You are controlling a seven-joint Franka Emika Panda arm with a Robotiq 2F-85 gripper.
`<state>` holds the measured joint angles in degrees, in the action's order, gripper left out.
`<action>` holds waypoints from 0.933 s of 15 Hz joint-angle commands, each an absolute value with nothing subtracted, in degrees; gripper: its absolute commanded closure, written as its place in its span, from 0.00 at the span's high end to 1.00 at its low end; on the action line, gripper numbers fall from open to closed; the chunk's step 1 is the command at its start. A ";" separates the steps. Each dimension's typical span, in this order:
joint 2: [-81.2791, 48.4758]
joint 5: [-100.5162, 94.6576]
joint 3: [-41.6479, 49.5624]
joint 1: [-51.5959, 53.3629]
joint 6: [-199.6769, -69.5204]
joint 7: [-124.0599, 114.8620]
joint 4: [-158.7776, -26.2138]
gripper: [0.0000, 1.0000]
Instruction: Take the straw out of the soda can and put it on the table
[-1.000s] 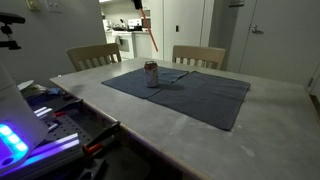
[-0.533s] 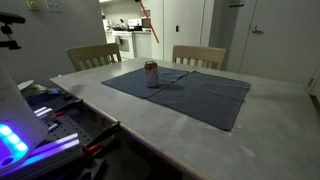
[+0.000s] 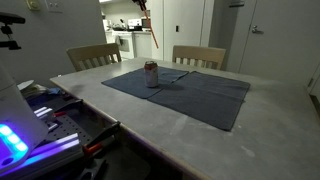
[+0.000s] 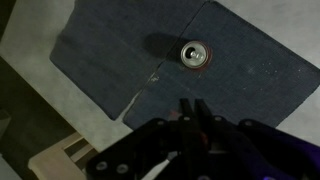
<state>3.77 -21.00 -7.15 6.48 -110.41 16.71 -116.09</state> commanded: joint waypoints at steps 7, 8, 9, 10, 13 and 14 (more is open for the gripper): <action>-15.66 -24.75 -6.69 6.60 -111.64 27.91 -98.66 0.02; -17.74 -25.02 -6.69 6.65 -111.76 28.64 -96.83 0.02; -19.71 -25.03 -6.64 6.57 -111.61 29.68 -94.90 0.02; -21.80 -24.78 -6.63 6.51 -111.08 30.86 -92.79 0.02; -27.62 -22.76 -6.82 5.67 -109.71 35.67 -87.19 0.02; -29.56 -21.69 -6.94 5.18 -109.60 37.64 -85.52 0.02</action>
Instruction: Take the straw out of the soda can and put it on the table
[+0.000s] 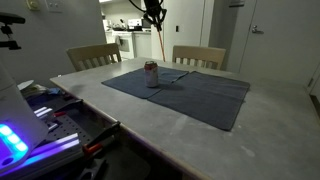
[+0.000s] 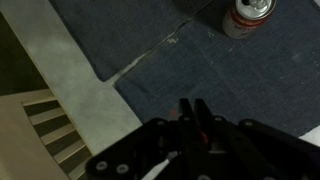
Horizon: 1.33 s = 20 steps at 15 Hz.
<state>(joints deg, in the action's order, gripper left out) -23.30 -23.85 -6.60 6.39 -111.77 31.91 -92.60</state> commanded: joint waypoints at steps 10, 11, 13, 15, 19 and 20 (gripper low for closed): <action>-41.21 -18.32 -6.83 6.19 -99.98 45.19 -72.58 0.02; -41.67 -18.30 -6.88 6.40 -98.85 45.40 -71.61 0.02; -42.56 -18.26 -6.95 6.80 -97.03 45.74 -70.03 0.02; -43.24 -18.13 -7.06 7.22 -94.71 46.31 -68.84 0.02; -43.39 -16.72 -7.31 7.75 -89.82 45.24 -68.23 0.49; -43.19 -16.21 -7.41 7.71 -88.92 45.04 -68.53 0.55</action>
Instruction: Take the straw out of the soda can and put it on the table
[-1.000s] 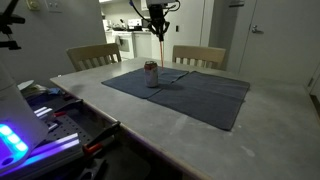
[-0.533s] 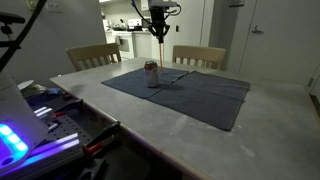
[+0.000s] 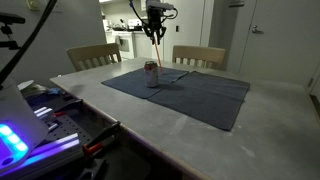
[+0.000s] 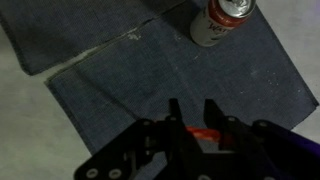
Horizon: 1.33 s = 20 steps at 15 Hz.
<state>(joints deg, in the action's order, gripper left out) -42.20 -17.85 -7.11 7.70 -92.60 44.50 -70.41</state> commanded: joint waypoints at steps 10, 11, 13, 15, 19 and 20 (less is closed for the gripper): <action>-36.91 -16.71 -6.33 7.20 -84.49 41.33 -70.69 1.00; -36.10 -16.87 -6.19 7.12 -84.09 41.18 -70.66 1.00; -34.32 -17.38 -5.80 6.78 -83.97 41.15 -70.88 1.00; -32.85 -17.88 -5.46 6.39 -84.04 41.34 -71.18 1.00; -30.59 -18.29 -5.01 5.31 -84.65 42.67 -72.01 1.00; -29.82 -18.42 -5.21 4.83 -86.30 43.89 -72.90 1.00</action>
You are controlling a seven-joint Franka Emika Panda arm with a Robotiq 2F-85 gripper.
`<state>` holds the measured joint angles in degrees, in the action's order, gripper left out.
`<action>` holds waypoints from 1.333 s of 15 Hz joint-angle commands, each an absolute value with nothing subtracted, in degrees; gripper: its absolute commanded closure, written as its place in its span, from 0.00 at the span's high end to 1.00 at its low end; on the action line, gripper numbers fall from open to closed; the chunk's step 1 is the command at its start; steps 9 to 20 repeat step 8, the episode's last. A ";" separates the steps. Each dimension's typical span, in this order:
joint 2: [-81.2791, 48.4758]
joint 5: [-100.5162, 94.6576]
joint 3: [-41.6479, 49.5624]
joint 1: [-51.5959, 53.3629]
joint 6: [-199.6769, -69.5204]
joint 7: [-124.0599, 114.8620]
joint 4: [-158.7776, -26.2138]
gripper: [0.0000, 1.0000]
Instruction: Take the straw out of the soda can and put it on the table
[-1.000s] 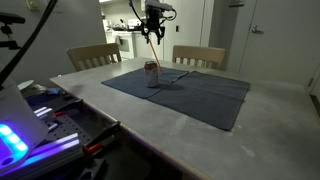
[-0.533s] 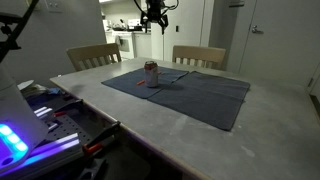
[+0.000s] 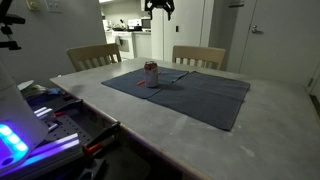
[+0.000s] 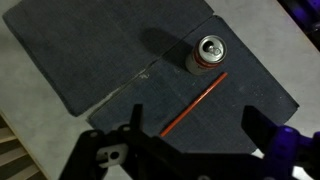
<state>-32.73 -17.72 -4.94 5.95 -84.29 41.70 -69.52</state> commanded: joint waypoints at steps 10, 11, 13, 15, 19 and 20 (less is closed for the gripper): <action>-23.53 -17.45 -5.36 2.92 -101.52 44.70 -83.25 1.00; -23.53 -17.45 -5.36 2.92 -101.52 44.70 -83.25 1.00; -23.53 -17.45 -5.36 2.92 -101.52 44.70 -83.25 1.00; -23.53 -17.45 -5.36 2.92 -101.52 44.70 -83.25 1.00; -23.53 -17.45 -5.36 2.92 -101.52 44.70 -83.25 1.00; -23.53 -17.45 -5.36 2.92 -101.52 44.70 -83.25 1.00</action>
